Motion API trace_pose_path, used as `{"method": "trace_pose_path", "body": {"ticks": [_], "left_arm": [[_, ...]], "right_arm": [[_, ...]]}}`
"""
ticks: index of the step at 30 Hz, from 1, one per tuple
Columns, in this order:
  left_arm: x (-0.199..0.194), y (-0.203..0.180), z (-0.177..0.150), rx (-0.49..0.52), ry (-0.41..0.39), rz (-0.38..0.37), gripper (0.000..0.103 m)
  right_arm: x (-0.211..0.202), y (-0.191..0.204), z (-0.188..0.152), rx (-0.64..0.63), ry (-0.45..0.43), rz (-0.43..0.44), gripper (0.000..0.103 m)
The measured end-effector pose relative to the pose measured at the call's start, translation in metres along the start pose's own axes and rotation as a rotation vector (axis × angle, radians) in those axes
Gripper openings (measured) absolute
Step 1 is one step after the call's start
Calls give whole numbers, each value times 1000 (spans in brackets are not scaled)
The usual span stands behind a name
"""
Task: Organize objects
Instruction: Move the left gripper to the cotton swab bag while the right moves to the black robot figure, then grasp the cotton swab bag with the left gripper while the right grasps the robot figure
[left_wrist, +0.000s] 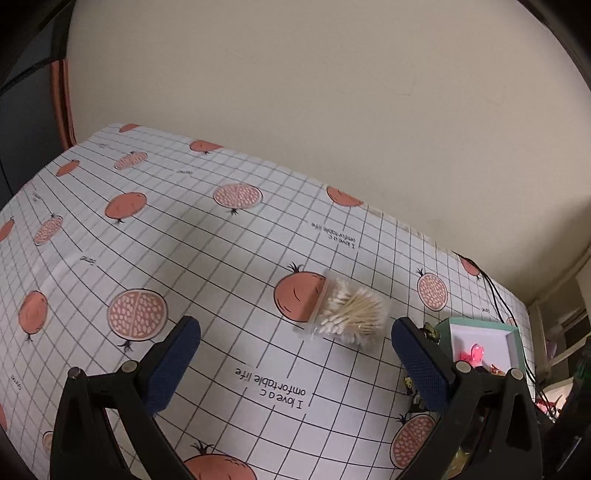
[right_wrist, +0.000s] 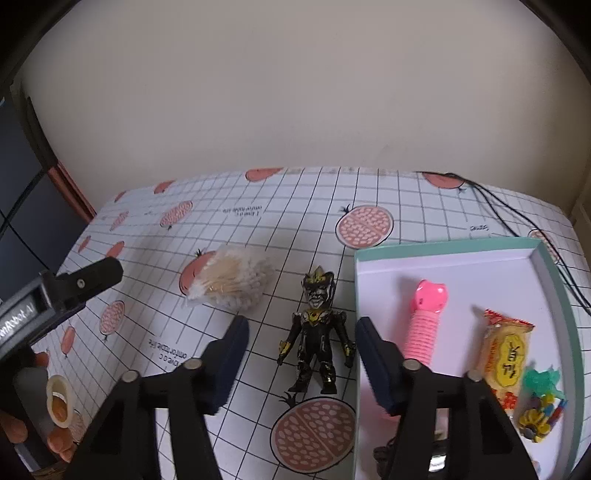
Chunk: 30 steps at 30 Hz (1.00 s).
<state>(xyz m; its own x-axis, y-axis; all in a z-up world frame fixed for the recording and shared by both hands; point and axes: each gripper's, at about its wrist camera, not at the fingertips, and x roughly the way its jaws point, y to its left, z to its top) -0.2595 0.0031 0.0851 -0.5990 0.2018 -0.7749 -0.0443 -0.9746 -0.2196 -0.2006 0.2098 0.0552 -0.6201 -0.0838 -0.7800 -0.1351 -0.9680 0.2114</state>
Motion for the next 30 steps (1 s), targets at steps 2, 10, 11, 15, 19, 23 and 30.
{"method": "trace_pose_path", "body": {"ticks": [2, 10, 11, 15, 19, 23, 30], "left_arm": [[5, -1, 0, 0, 11, -9, 103], [24, -11, -1, 43, 26, -23, 103], [28, -12, -1, 46, 31, -21, 103], [45, -23, 3, 76, 47, -21, 103], [62, -37, 4, 125, 61, -21, 103], [85, -51, 4, 172, 82, -4, 103], [113, -59, -1, 204, 117, 13, 100]], "right_arm": [[6, 0, -2, 3, 15, -1, 55], [24, 4, -3, 3, 33, 9, 55], [26, 5, -3, 3, 34, 4, 55], [35, 6, -6, 4, 47, -28, 55], [40, 6, -4, -3, 41, -57, 52], [47, 11, -5, -21, 49, -52, 52], [51, 9, -10, -23, 52, -53, 50]]}}
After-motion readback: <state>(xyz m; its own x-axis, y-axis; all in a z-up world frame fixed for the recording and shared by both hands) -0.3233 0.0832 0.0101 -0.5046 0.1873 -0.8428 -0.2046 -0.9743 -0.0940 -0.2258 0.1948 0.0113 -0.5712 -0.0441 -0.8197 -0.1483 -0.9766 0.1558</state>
